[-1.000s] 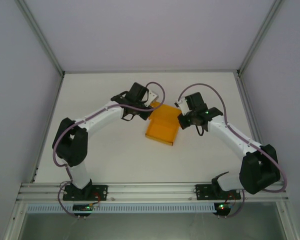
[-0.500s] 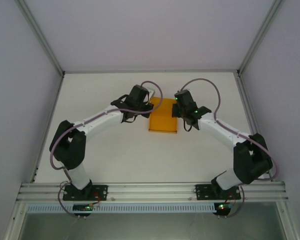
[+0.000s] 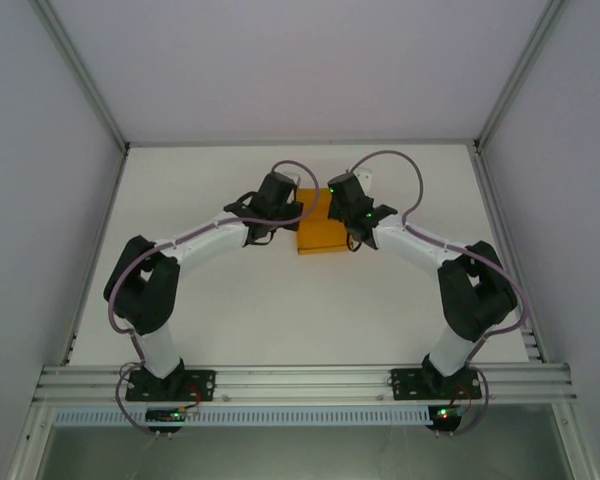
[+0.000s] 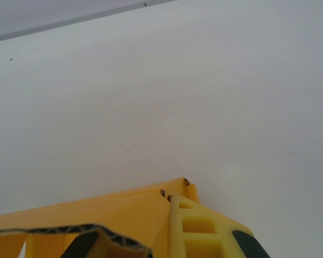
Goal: Assemble paper box
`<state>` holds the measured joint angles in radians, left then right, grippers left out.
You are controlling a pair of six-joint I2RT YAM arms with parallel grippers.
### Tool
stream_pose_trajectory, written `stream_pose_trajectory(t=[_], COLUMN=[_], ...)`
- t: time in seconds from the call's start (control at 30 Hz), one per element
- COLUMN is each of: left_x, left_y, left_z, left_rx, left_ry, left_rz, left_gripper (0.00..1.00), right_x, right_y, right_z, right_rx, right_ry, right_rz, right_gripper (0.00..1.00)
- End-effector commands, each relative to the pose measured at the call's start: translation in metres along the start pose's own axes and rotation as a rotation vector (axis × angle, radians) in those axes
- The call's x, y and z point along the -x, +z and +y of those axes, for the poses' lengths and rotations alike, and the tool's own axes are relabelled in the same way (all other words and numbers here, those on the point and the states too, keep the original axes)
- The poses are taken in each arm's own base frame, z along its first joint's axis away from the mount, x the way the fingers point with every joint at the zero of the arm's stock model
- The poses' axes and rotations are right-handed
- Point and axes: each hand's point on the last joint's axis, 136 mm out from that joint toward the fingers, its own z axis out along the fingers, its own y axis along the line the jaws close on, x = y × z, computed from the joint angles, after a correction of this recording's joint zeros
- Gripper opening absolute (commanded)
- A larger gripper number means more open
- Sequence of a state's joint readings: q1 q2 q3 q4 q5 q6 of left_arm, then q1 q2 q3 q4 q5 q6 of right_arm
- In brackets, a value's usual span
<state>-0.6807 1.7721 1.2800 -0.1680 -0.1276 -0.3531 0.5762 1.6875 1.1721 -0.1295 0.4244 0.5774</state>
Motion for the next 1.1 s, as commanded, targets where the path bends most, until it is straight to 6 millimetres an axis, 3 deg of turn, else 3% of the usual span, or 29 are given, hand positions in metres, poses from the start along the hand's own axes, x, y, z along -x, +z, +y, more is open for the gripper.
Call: stream_pose_trajectory(t=[0.0,0.3,0.37,0.57,0.83,0.93,1.07], left_x=[0.011,0.031,0.029,-0.011,-0.051,-0.054,-0.050], left_y=[0.005,0.000,0.002,0.016,-0.003,-0.008,-0.020], left_z=[-0.023,-0.036,-0.036,-0.024,-0.013,-0.015,-0.016], left_rx=[-0.087,-0.164,-0.171,-0.155,-0.176,-0.197,-0.200], left_ry=[-0.089,-0.218,-0.224,-0.187,-0.149,-0.152,-0.157], left_rz=[-0.017,-0.067,-0.076,-0.046,-0.048,-0.045,-0.040], left_gripper=[0.00,0.00,0.00,0.00,0.00,0.10,0.31], right_x=[0.027,0.017,0.005,0.000,-0.025,-0.033,-0.044], right_y=[-0.008,-0.012,-0.009,-0.010,-0.010,-0.010,-0.013], right_z=[0.033,0.039,0.034,0.033,0.017,0.012,0.009], right_rx=[0.094,0.118,0.115,0.131,0.136,0.137,0.131], right_ry=[0.088,0.083,0.074,0.034,-0.044,-0.047,-0.086], right_rz=[-0.080,-0.068,-0.051,-0.090,-0.150,-0.150,-0.150], right_gripper=[0.00,0.00,0.00,0.00,0.00,0.00,0.00])
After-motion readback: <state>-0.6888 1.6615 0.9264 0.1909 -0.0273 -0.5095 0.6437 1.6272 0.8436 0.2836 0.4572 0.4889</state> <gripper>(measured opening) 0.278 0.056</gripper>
